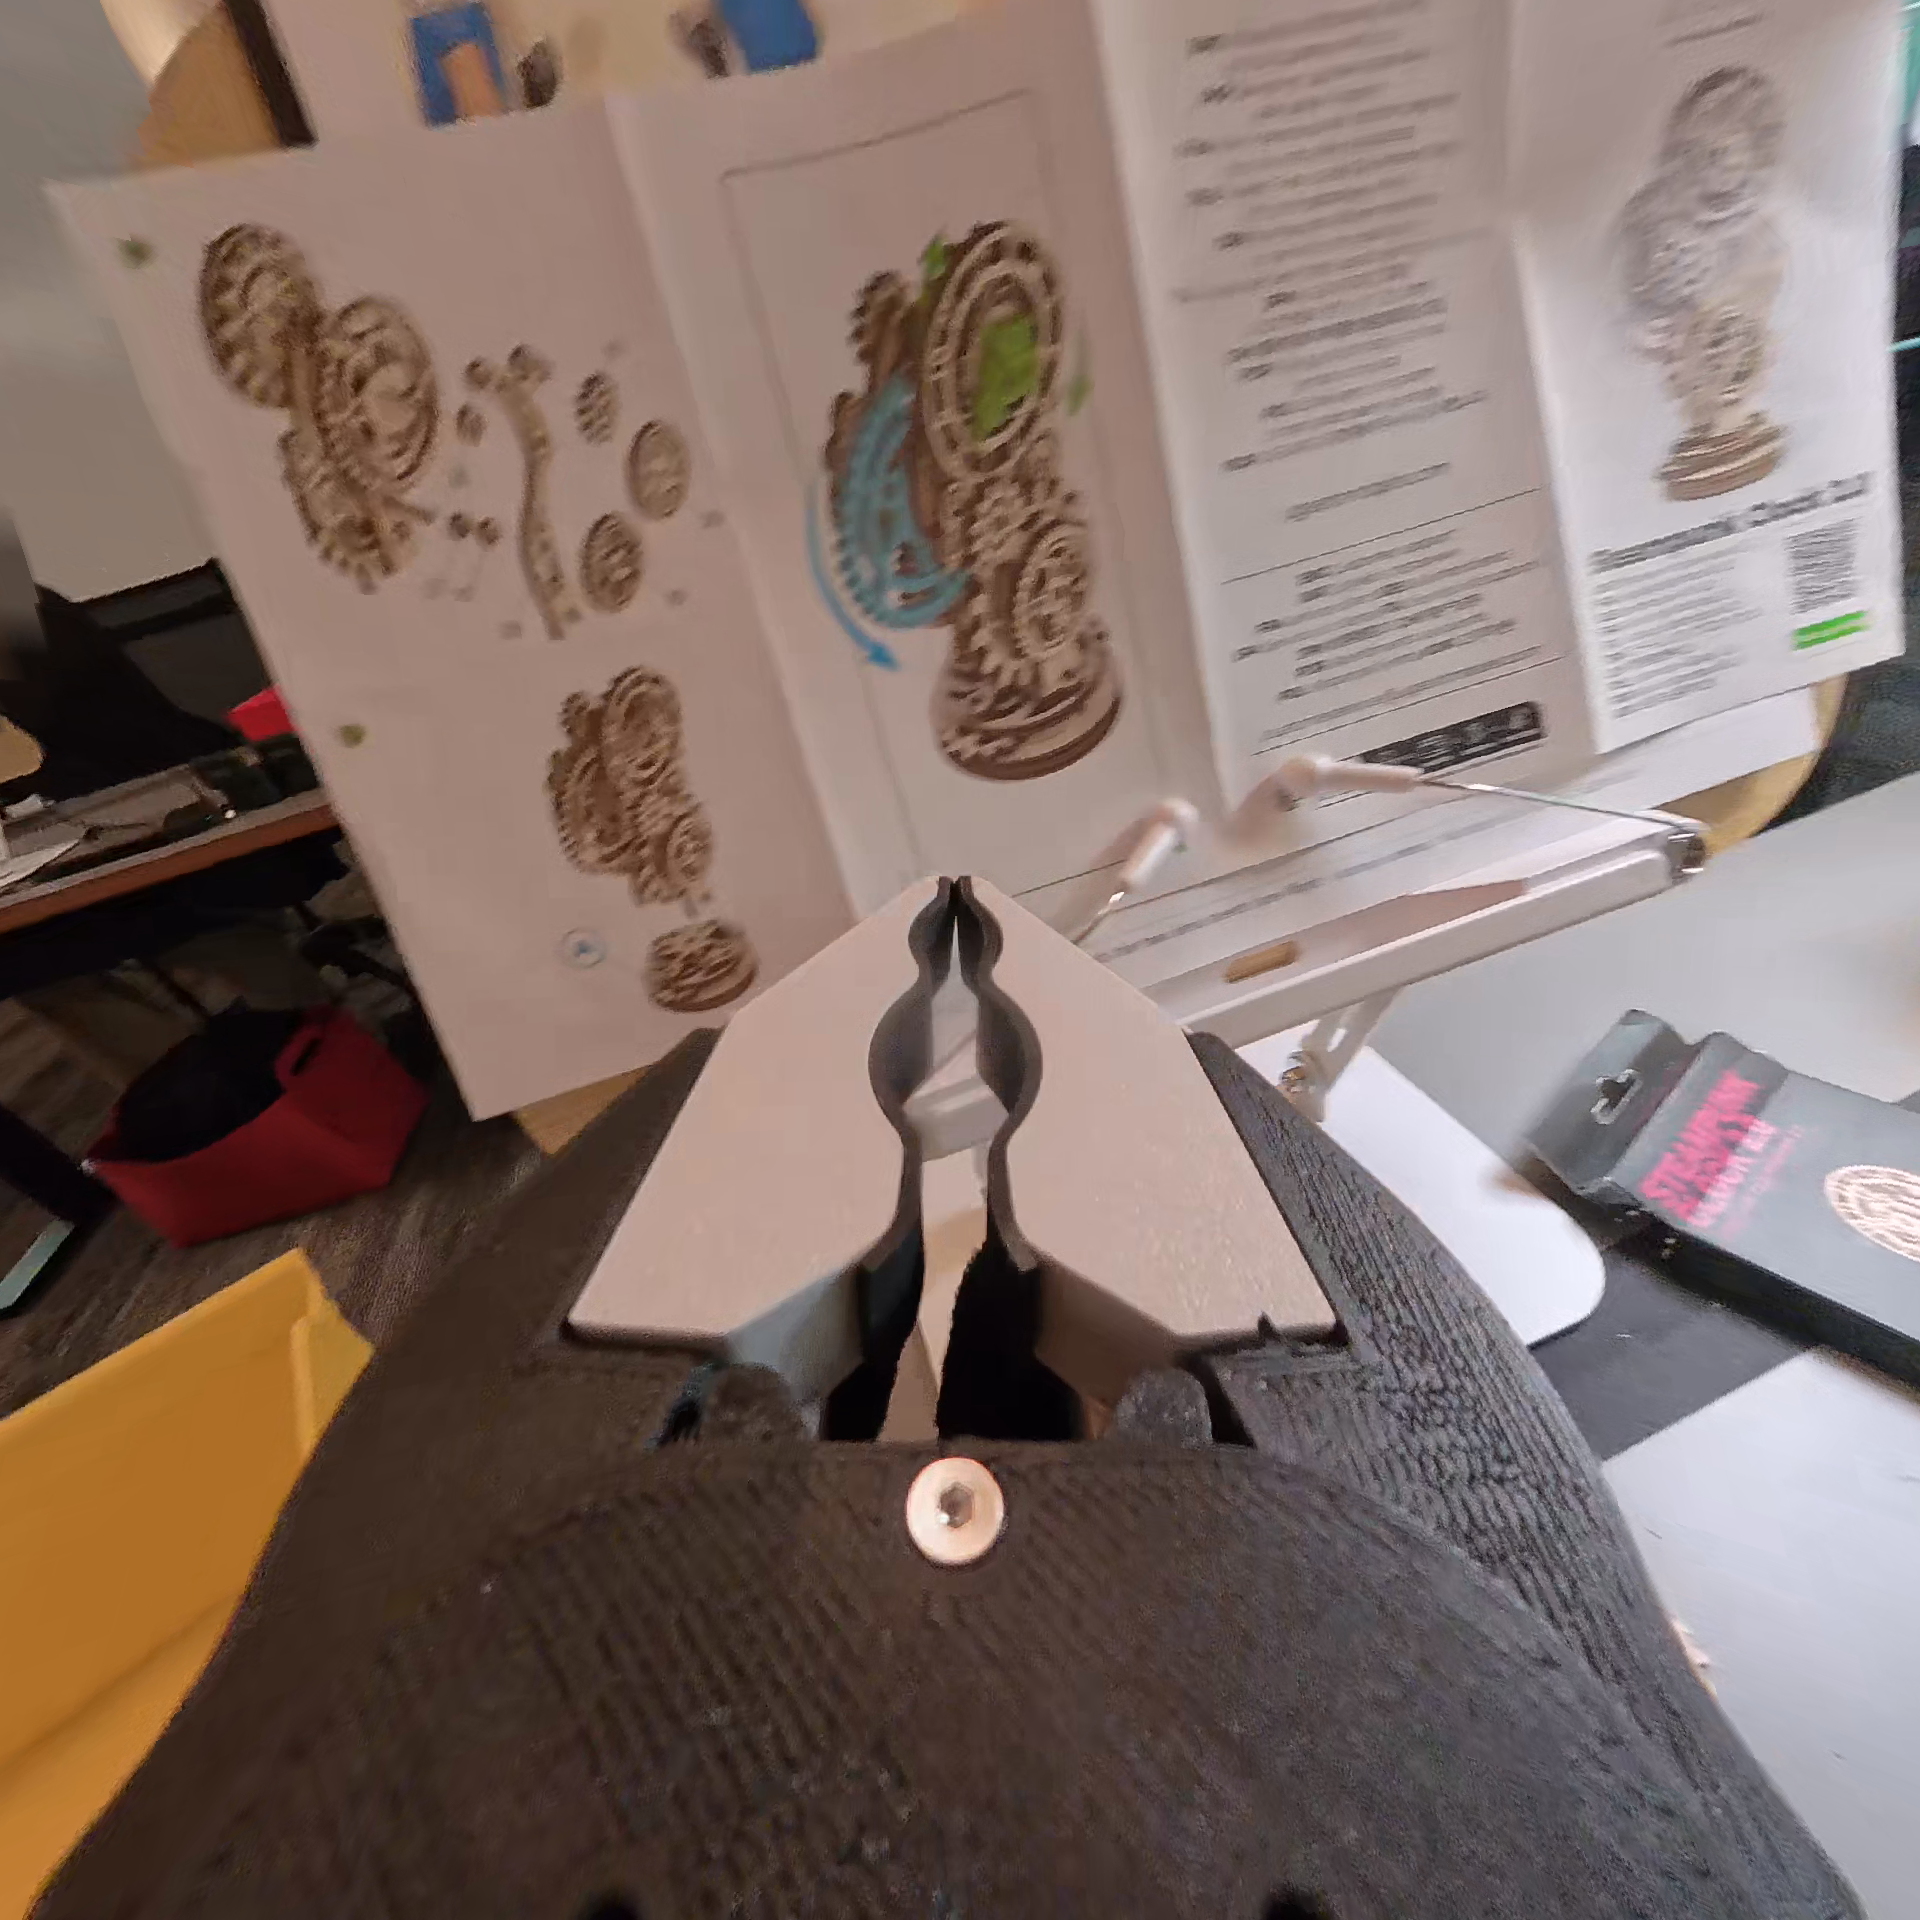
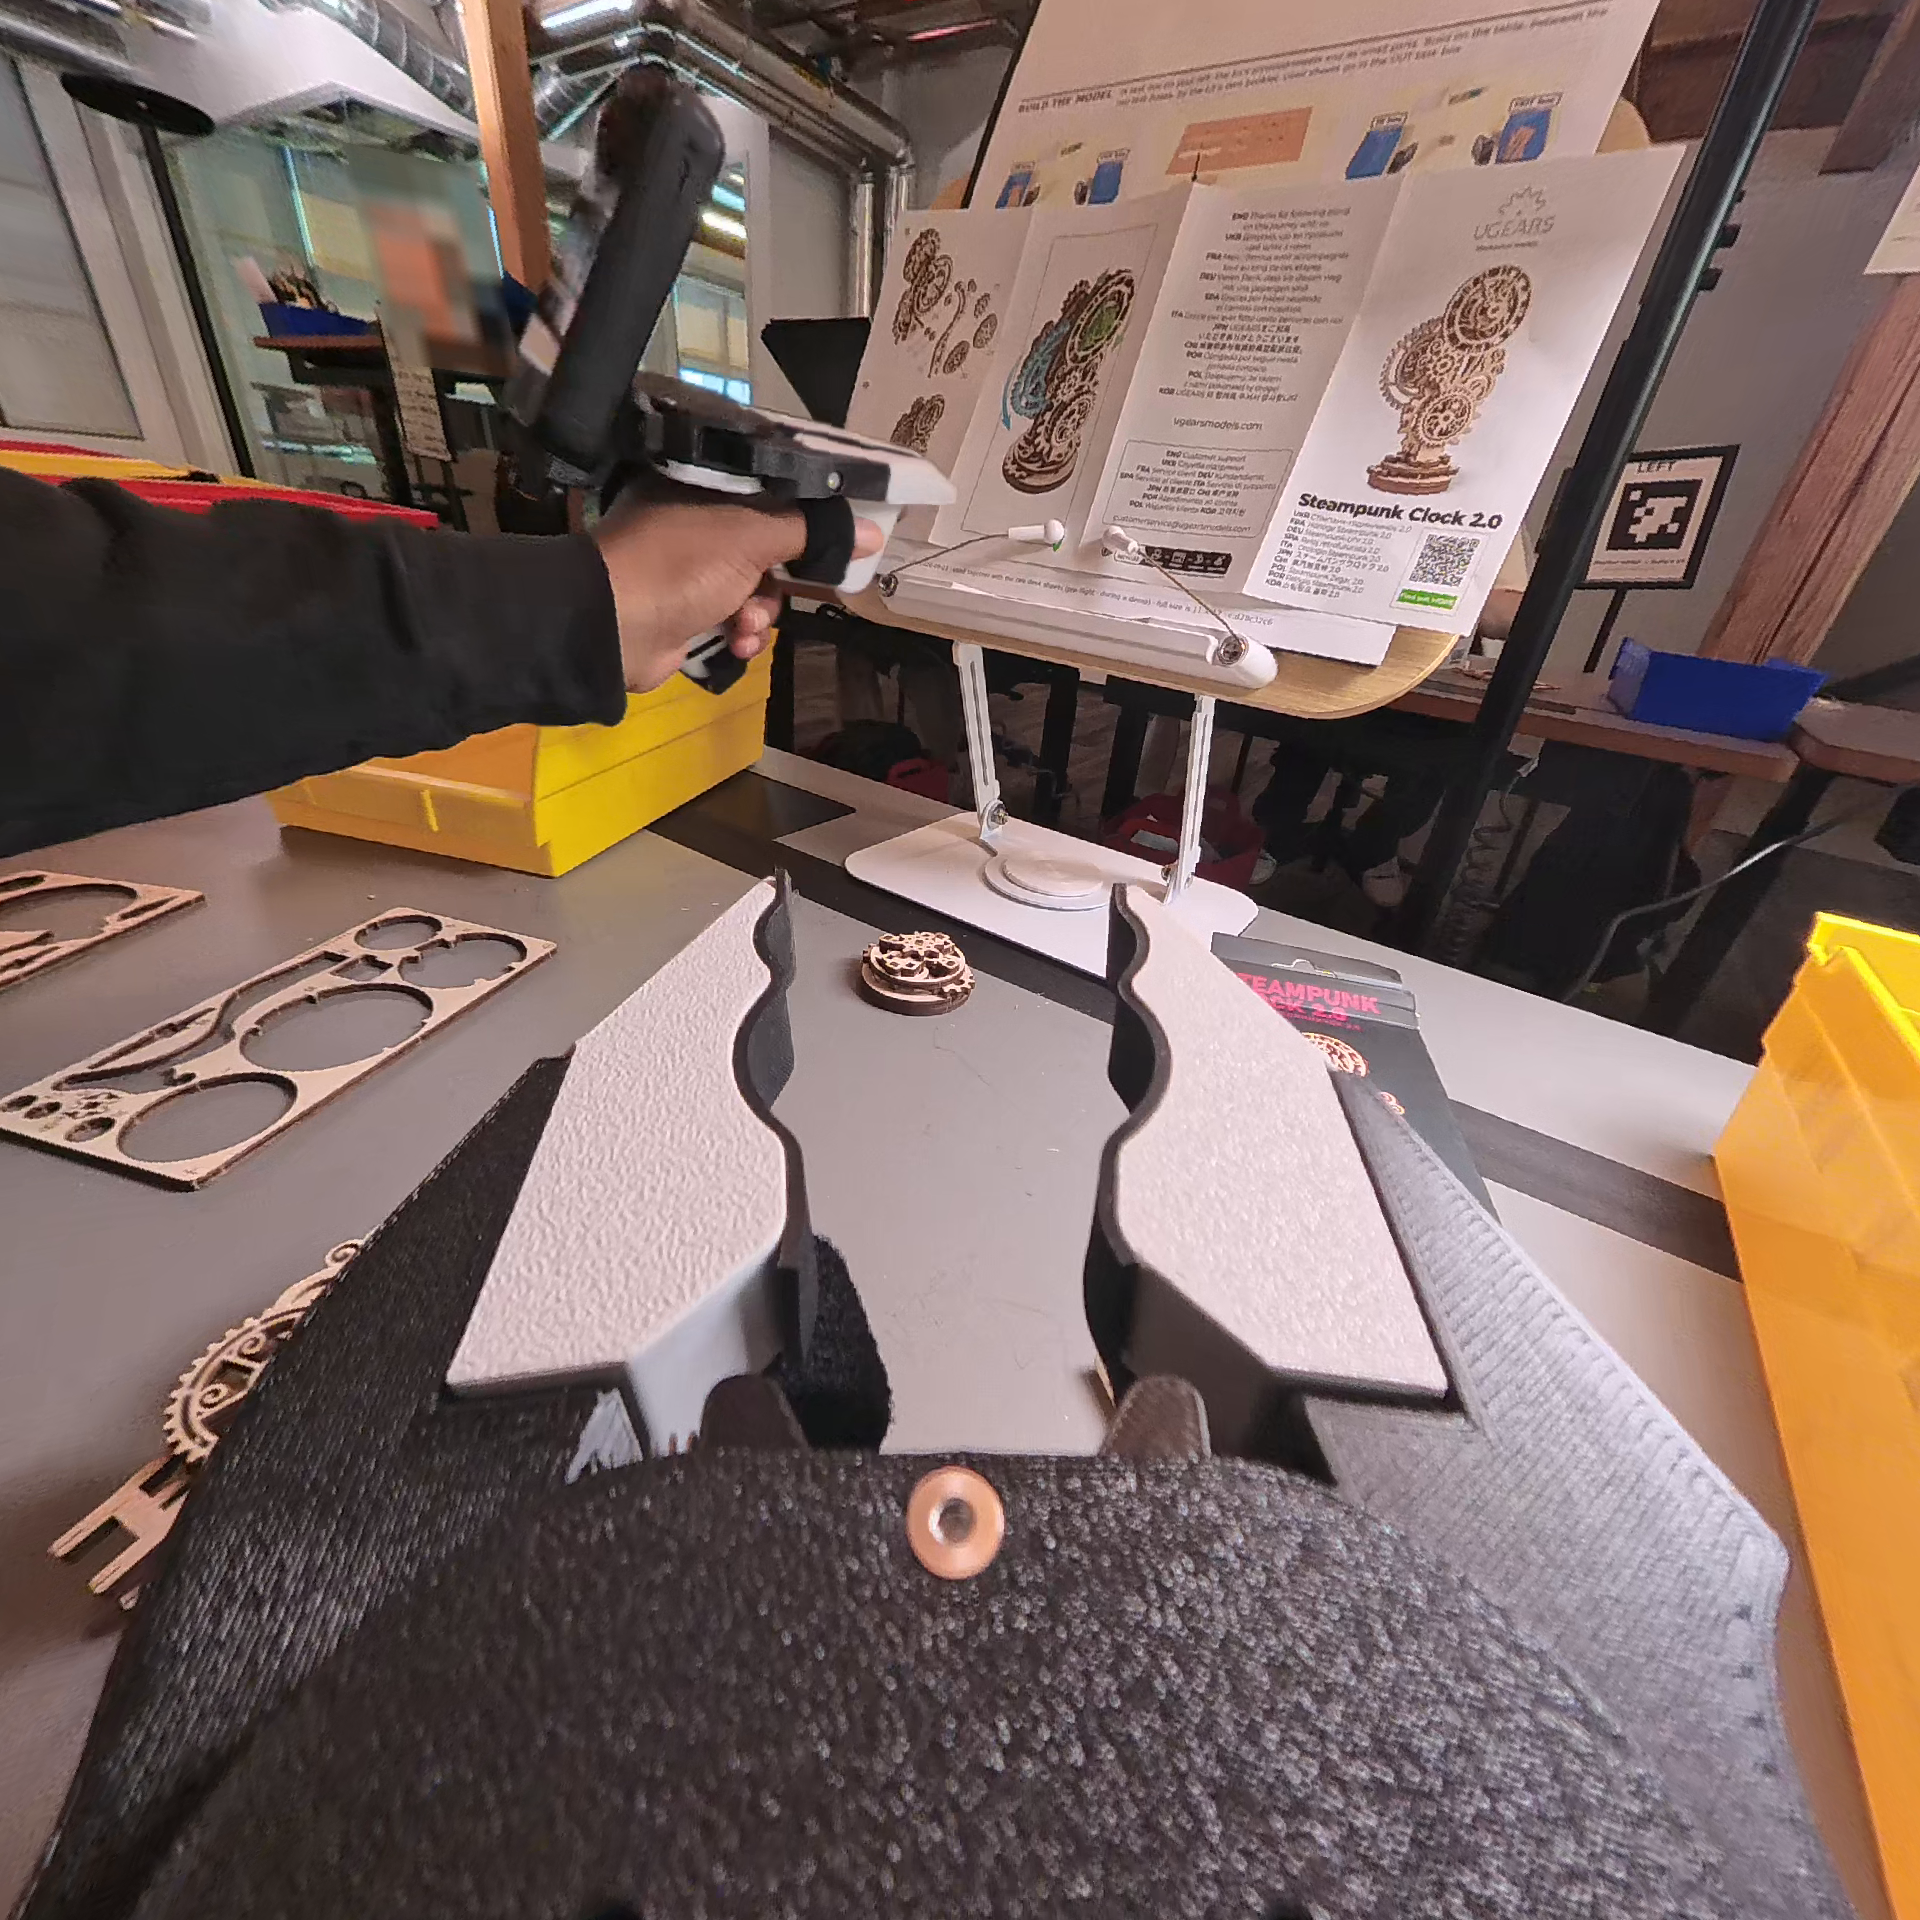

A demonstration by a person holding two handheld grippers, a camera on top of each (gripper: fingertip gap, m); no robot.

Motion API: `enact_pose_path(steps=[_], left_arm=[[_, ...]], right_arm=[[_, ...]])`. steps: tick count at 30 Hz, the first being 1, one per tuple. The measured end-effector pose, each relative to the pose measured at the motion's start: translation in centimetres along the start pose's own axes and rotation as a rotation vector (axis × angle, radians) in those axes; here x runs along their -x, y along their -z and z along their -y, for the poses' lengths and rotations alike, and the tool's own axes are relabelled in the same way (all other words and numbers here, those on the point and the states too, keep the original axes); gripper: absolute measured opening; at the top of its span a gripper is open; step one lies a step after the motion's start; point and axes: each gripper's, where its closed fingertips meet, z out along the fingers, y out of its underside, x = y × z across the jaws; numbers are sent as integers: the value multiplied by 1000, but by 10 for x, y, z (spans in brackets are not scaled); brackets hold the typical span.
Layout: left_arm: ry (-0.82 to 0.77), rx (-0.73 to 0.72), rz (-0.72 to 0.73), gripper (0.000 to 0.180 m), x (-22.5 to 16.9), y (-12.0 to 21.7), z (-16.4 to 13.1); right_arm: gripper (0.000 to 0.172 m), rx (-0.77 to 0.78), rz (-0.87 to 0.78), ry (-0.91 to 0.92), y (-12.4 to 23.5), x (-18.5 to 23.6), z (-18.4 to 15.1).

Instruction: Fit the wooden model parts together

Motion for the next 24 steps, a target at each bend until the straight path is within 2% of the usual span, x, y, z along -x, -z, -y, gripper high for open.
enact_pose_path(steps=[4,9,13,14,15,16,18,21,24], left_arm=[[-63,-22,-36,0,-28,-8,15],[-60,-12,-9,0,-26,-22,22],[-42,2,-48,0,-34,-14,16],[-37,33,-103,0,-45,-7,7],[-21,99,-216,0,-66,5,-10],[2,192,-346,0,-90,20,-32],[-6,351,-499,0,-123,54,-78],[-69,442,-537,0,-140,79,-126],[-48,516,-550,0,-143,84,-148]], right_arm=[[59,1,0,1,0,-1,0],[59,4,0,2,1,-2,0],[59,9,0,-6,0,-4,-2],[59,9,-1,-6,0,-4,-2],[59,9,-2,-5,1,-5,-1],[58,6,-4,-5,1,-5,-1],[58,6,-2,-9,0,-5,-1],[57,21,16,-34,-3,-3,-7],[57,27,20,-36,-3,-2,-9]])
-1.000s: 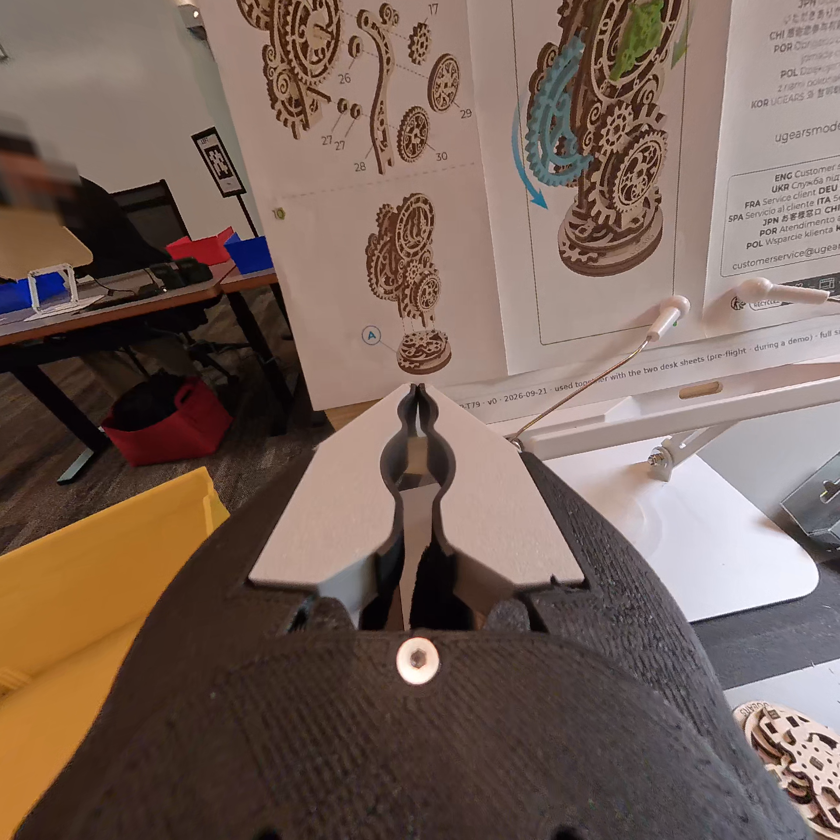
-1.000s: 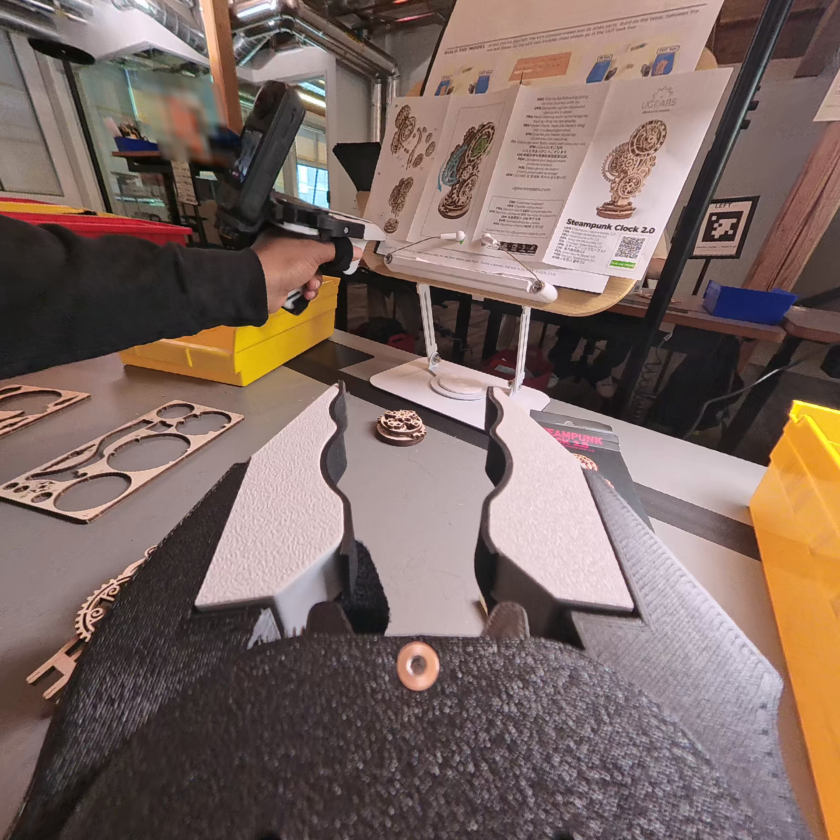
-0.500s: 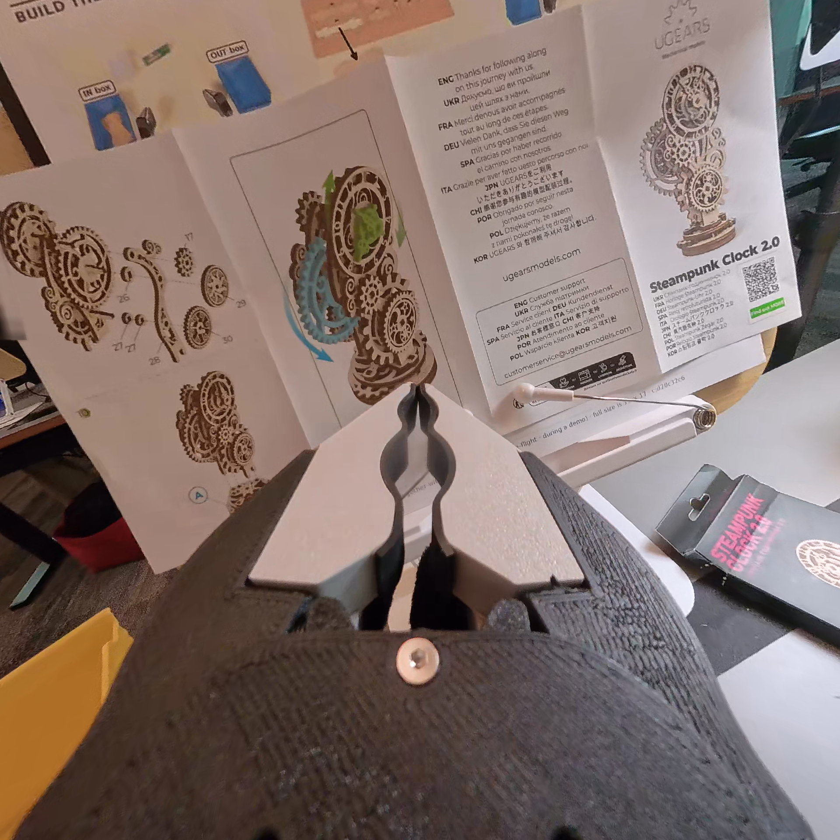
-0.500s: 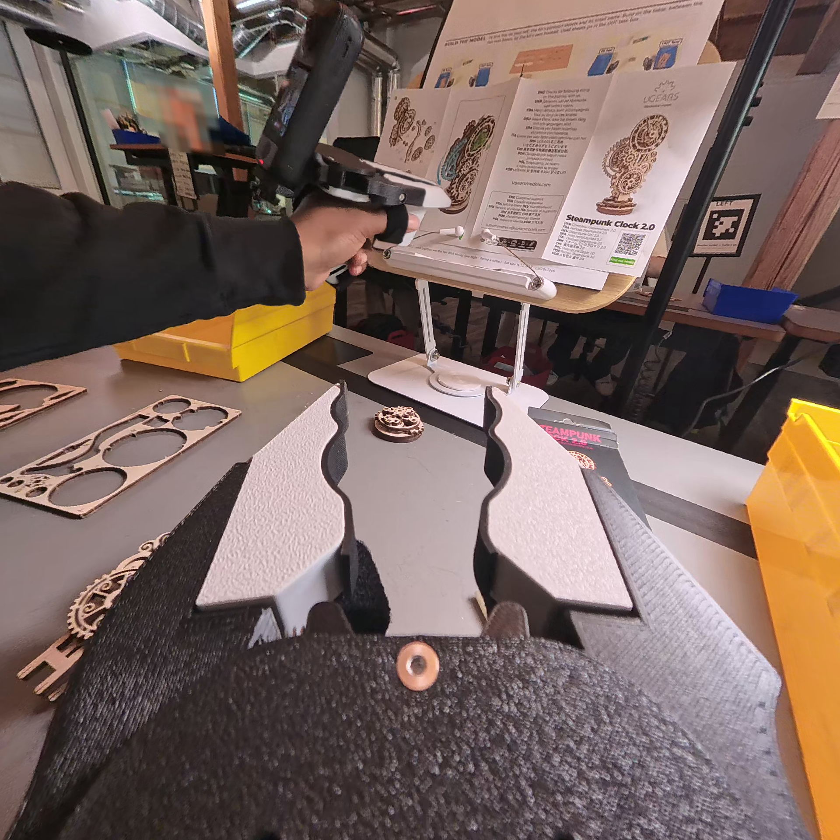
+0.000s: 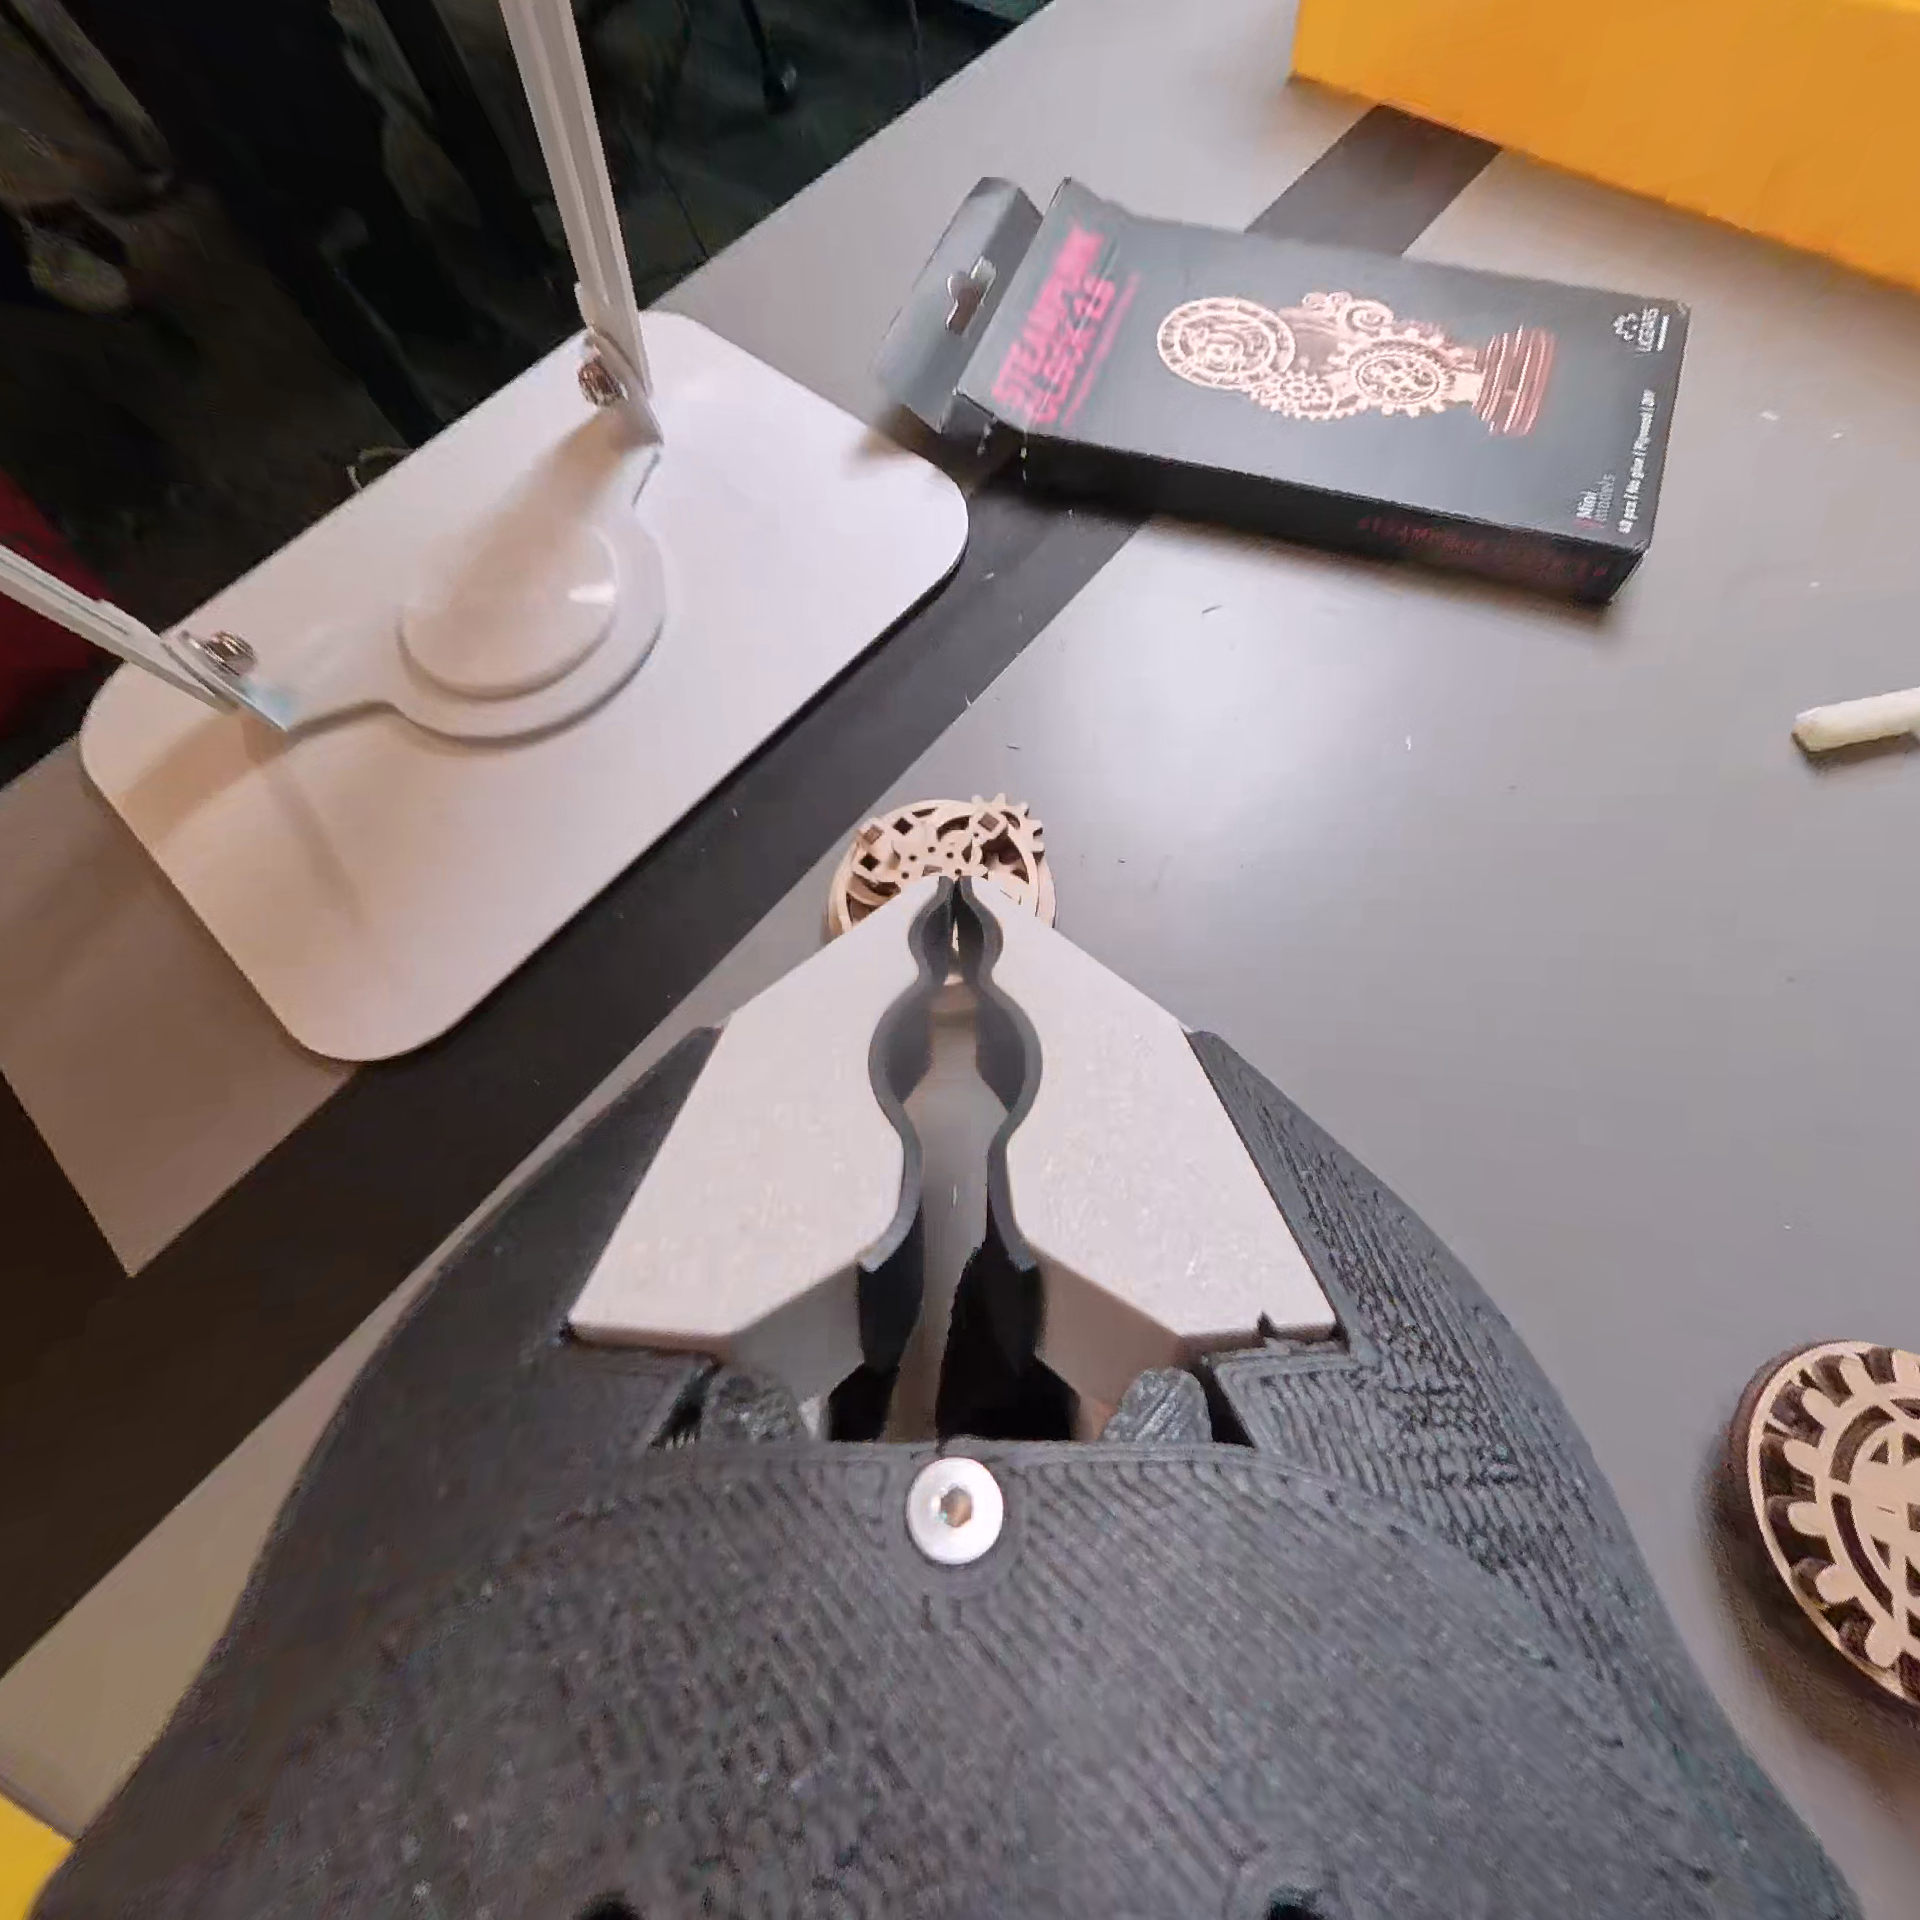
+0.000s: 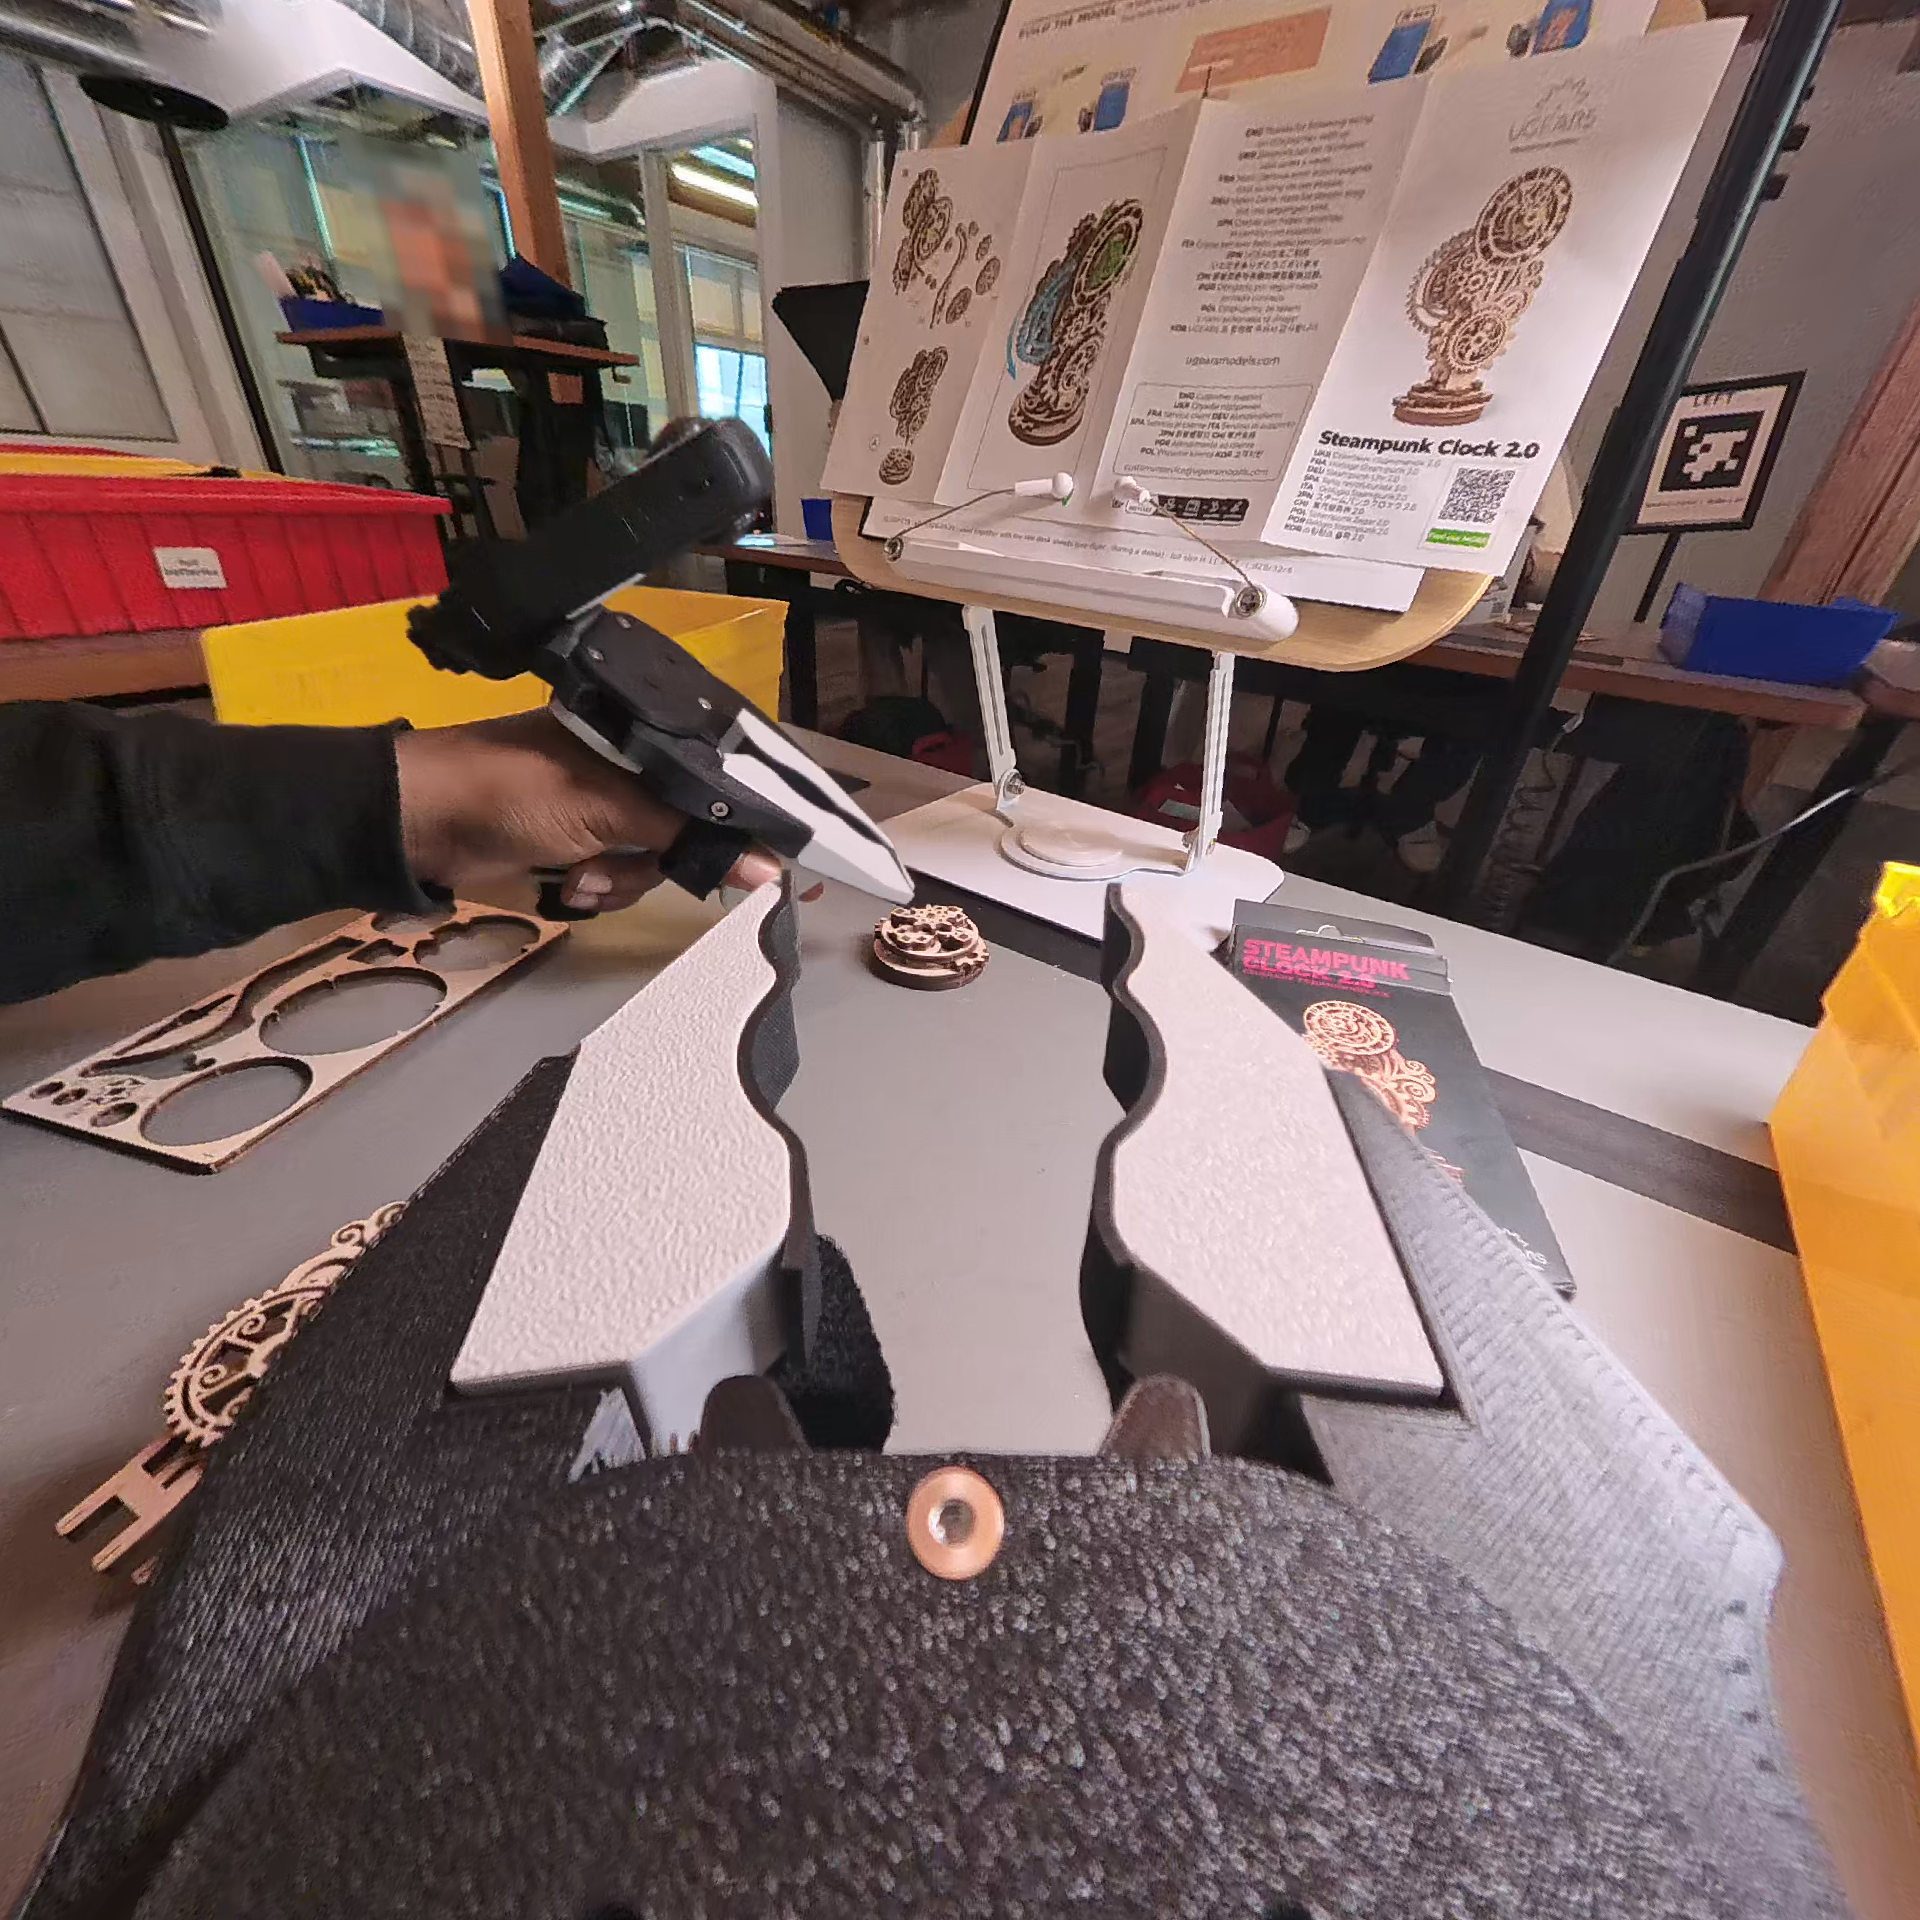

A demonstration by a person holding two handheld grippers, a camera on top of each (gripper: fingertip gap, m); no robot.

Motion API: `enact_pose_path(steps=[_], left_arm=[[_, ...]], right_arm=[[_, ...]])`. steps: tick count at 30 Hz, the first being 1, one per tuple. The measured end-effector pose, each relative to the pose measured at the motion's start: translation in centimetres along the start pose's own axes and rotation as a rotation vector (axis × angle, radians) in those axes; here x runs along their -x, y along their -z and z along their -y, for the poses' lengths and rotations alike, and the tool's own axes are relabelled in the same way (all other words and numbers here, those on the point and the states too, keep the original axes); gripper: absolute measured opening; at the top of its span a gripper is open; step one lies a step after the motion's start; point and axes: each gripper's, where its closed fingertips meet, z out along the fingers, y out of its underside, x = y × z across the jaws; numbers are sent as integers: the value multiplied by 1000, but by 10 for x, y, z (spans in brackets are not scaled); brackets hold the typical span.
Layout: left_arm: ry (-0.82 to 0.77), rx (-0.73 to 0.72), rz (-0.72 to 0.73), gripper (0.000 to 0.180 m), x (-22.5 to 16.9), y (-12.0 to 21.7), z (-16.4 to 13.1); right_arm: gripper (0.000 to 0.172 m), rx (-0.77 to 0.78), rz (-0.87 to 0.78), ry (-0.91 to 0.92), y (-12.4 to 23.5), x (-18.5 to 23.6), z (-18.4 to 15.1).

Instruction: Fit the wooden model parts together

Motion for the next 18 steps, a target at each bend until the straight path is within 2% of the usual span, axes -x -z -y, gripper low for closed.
enact_pose_path(steps=[4,11,12,15,18], left_arm=[[7,61,-15,0,-1,-10,-13],[-17,-2,15,0,4,-7,0],[-23,-24,26,7,8,-6,6],[-30,-48,-2,49,12,-7,19],[-36,52,-79,86,8,-21,8]], right_arm=[[57,-16,-9,8,3,-3,5],[56,-9,-3,1,2,-4,3],[56,-10,-3,2,2,-4,3],[56,0,-1,3,1,-4,1],[55,5,1,4,1,-4,-1]])
